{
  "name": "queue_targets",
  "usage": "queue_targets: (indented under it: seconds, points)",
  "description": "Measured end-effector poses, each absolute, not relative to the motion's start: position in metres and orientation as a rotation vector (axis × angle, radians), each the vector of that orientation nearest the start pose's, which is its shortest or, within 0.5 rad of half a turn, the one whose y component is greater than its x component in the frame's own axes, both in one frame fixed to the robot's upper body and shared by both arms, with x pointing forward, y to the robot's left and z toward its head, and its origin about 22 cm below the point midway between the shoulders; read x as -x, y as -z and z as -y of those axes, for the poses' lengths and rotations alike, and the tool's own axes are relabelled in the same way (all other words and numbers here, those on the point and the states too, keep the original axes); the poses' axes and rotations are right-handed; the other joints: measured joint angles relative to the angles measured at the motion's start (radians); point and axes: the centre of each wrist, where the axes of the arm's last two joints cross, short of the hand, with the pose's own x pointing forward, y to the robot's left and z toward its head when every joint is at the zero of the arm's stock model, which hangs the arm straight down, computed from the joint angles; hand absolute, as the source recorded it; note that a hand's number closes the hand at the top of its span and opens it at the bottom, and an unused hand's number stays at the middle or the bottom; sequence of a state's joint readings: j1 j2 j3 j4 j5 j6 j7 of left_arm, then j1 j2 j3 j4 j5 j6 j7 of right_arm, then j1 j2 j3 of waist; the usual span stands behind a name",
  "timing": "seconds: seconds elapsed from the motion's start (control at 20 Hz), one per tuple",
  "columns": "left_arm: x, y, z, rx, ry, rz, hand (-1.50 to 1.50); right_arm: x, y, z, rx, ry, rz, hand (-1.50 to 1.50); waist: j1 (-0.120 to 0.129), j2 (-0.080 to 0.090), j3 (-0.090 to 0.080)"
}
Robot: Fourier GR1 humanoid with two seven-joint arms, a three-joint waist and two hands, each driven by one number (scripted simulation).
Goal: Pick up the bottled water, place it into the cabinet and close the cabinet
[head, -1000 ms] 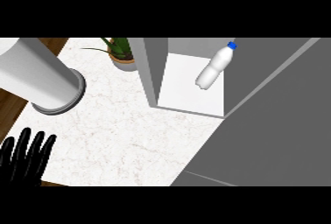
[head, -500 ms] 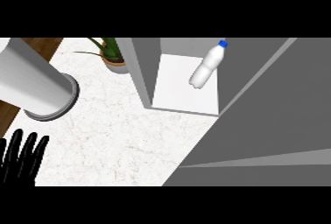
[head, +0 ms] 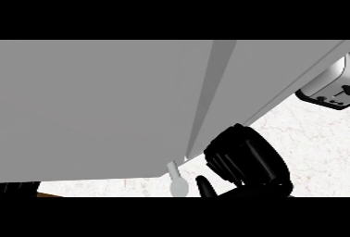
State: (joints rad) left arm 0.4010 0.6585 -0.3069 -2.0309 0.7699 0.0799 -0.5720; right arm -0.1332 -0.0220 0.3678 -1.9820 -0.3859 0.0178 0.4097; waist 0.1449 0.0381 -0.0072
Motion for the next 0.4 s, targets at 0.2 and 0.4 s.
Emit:
queue_targets:
  seconds: [0.2, 0.4]
  points:
    - [-0.138, -0.057, -0.284, 0.393, -0.125, 1.915, -1.5, -0.266, -0.129, 0.12, -0.652, -0.173, 1.53, 1.5, 0.002, -0.002, 0.003]
    - [-0.138, -0.055, -0.286, 0.397, -0.135, 1.905, -1.5, -0.306, -0.137, 0.102, -0.616, -0.117, 1.506, 1.5, -0.011, -0.01, 0.01]
